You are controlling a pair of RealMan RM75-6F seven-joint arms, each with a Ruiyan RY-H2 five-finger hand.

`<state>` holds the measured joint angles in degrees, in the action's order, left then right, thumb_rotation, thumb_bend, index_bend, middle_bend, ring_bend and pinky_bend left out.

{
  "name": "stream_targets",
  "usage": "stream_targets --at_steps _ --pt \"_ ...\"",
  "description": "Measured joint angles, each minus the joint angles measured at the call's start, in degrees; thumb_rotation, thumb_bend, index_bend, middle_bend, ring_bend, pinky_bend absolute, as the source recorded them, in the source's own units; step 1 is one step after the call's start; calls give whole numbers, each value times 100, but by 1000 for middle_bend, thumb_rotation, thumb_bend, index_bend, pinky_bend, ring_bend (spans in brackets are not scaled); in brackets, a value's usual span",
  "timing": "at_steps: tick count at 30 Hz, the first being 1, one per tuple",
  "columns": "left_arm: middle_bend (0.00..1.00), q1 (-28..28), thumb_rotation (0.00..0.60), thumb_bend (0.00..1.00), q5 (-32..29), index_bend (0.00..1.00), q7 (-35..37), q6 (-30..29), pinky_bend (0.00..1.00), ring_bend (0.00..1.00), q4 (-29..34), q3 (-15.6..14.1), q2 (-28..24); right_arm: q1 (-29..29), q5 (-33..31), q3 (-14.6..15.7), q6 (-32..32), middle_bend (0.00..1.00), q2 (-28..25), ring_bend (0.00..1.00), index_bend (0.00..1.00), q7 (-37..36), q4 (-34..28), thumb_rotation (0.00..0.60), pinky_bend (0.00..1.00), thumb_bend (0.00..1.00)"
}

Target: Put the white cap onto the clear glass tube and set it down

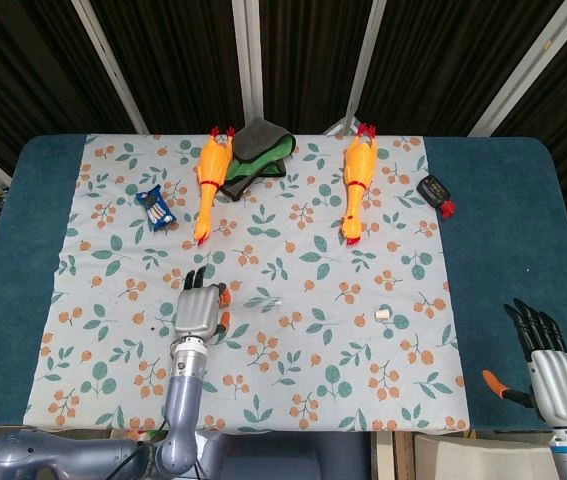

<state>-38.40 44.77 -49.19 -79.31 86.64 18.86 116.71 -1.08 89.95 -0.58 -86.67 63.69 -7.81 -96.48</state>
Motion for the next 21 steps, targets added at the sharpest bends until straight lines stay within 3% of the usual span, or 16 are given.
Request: stream_targets --at_steps 12,21 --pt "613 83 600 699 791 594 635 113 0 67 451 -131 -676 -3 21 -1 -9 0 6 0 0 46 -13 600 0 263" --pt "616 368 600 702 1636 602 1695 275 0 67 732 -428 -1570 -27 60 -3 -1 0 47 0 0 199 -59 600 0 264"
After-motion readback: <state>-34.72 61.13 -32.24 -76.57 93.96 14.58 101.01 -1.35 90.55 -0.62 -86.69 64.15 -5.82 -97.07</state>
